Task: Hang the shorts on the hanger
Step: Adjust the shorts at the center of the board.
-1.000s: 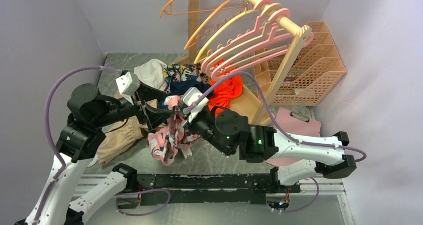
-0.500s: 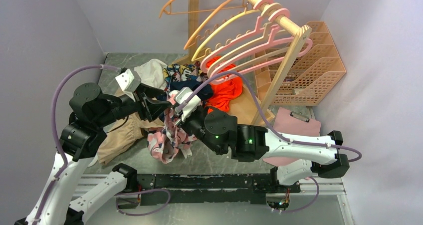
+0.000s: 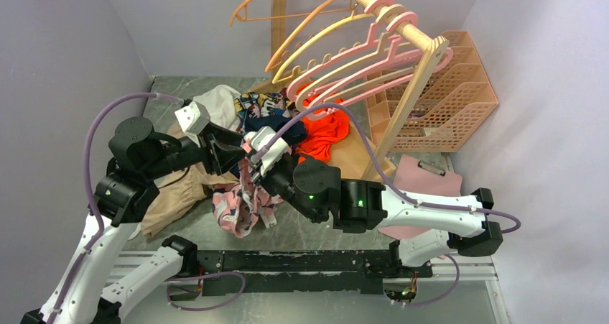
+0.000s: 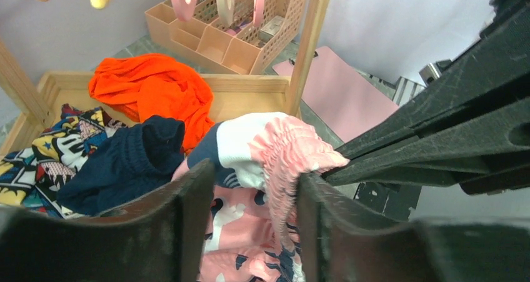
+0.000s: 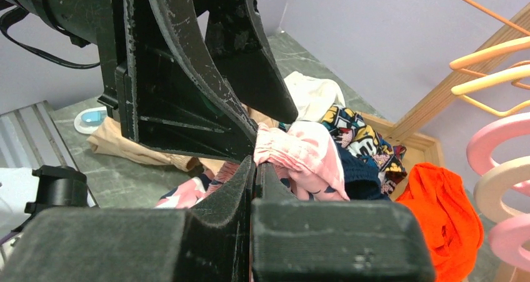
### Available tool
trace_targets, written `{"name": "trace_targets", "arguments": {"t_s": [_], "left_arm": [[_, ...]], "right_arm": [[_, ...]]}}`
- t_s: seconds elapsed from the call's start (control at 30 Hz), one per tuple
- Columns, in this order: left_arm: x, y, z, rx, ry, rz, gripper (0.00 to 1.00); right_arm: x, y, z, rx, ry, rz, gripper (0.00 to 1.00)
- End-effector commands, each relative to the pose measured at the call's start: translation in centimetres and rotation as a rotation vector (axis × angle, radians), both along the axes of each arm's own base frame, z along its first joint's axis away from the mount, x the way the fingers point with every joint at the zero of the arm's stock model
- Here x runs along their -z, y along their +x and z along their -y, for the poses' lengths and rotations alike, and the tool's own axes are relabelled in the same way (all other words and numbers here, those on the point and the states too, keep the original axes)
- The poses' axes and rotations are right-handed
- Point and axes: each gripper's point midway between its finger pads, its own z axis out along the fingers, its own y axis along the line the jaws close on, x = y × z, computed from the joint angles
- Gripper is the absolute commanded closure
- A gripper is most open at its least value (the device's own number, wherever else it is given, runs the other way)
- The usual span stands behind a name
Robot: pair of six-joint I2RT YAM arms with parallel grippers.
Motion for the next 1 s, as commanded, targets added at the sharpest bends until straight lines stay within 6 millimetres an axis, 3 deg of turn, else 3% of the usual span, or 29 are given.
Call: {"name": "trace_targets", "arguments": {"t_s": [0.0, 0.1, 0.27, 0.37, 0.43, 0.47, 0.67, 0.83, 0.97], "left_arm": [[-0.3, -0.7, 0.9, 0.080, -0.010, 0.041, 0.57], [-0.2, -0.5, 0.9, 0.076, -0.016, 0.046, 0.91], [-1.4, 1.2, -0.6, -0.080, -0.046, 0.097, 0.93], [-2.9, 2.3, -2.4, -0.224, -0.102, 0.123, 0.93], [-4.2, 2.6, -3.6, -0.302, -0.145, 0.141, 0.93], [-4.9, 2.8, -4.2, -0.346, -0.174, 0.139, 0.93], [-8.4, 4.0, -9.3, -0.649, -0.369, 0.145, 0.93], [-10.2, 4.2, -12.6, -0.821, -0.506, 0.122, 0.93], [-10.7, 4.3, -13.7, -0.881, -0.579, 0.093, 0.93]], "right_arm": [[-2.2, -0.6, -0.5, -0.040, 0.071, 0.000, 1.00], [-2.2, -0.6, -0.3, -0.039, 0.071, -0.001, 1.00], [-2.0, -0.4, 0.5, -0.018, 0.068, -0.008, 1.00], [-2.2, -0.2, 2.0, 0.013, 0.074, -0.029, 0.50], [-2.2, -0.3, 3.0, 0.017, 0.090, -0.057, 0.28], [-1.9, -0.5, 3.5, 0.017, 0.095, -0.074, 0.22], [1.3, -2.1, 3.8, -0.050, 0.126, -0.208, 0.19], [4.7, -3.0, 1.6, -0.075, 0.120, -0.299, 0.21], [5.9, -3.0, -0.5, -0.059, 0.166, -0.360, 0.23]]}}
